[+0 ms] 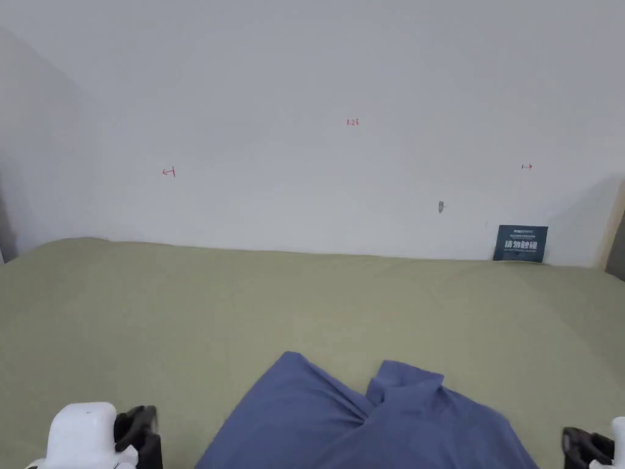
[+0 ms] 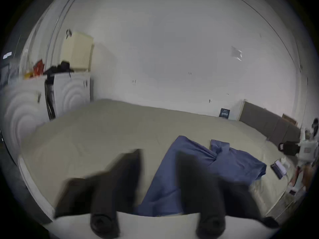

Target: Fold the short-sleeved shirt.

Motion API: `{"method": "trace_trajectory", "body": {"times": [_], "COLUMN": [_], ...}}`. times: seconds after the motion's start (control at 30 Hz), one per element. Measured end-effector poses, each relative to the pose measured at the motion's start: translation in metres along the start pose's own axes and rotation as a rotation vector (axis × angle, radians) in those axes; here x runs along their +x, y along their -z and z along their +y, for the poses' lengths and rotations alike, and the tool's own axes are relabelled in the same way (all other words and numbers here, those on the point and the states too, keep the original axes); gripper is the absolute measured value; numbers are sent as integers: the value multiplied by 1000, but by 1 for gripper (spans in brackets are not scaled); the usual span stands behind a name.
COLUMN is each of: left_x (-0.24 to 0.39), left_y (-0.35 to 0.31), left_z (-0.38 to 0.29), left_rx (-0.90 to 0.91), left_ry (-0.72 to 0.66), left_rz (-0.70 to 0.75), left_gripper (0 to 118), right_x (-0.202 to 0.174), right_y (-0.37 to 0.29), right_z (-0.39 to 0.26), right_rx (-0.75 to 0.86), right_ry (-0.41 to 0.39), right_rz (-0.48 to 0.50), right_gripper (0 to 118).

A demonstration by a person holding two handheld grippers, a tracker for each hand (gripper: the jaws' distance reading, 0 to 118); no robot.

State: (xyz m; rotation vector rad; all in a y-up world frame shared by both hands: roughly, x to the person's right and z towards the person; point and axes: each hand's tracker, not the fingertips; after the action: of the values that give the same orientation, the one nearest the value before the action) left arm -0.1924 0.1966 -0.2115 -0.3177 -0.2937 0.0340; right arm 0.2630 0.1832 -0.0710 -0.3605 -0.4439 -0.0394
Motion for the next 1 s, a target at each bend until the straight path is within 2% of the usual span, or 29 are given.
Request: {"method": "trace_trajectory", "body": {"times": [0.07,0.1,0.2,0.27,0.33,0.5,0.53,0.57,0.6,0.63,0.7,0.8,0.87,0.9,0.97,1.0], "left_x": [-3,-6,-18,-32,-53,-77,-81,-81,-83,-85,-86,-80,-76,-74,-71,-70], "left_y": [4,5,14,24,47,79,82,82,85,85,85,94,101,103,101,99], "left_z": [-1,-1,1,6,5,-6,-9,-15,-23,-30,-43,-65,-77,-82,-89,-93], "left_rx": [-15,-64,-131,-233,-415,-614,-616,-633,-662,-665,-666,-721,-739,-739,-701,-676], "left_ry": [12,7,-8,-34,-65,-12,-35,-55,-83,-119,-171,-132,-69,-39,-33,-53], "left_rz": [-18,-75,-70,-112,-184,-132,-113,-104,-108,-139,-171,-119,-95,-95,-111,-137], "left_gripper": [0,0,0,0,0,0,11,43,85,118,117,108,94,80,24,7], "right_x": [-2,-2,-5,-5,-6,-9,-10,-10,-12,-11,-14,-17,-21,-21,-24,-24], "right_y": [0,1,0,0,3,4,5,6,8,8,10,13,14,16,21,26], "right_z": [-8,-10,-18,-20,-25,-31,-33,-35,-38,-35,-38,-40,-41,-39,-37,-34], "right_rx": [-7,-37,-50,-64,-81,-125,-139,-149,-160,-170,-186,-200,-211,-216,-232,-246], "right_ry": [10,10,14,22,32,18,23,27,33,39,49,49,40,35,25,15], "right_rz": [12,39,49,61,77,108,116,122,128,135,145,155,163,168,197,212], "right_gripper": [0,0,0,0,0,0,0,0,0,0,0,0,0,0,0,0]}}
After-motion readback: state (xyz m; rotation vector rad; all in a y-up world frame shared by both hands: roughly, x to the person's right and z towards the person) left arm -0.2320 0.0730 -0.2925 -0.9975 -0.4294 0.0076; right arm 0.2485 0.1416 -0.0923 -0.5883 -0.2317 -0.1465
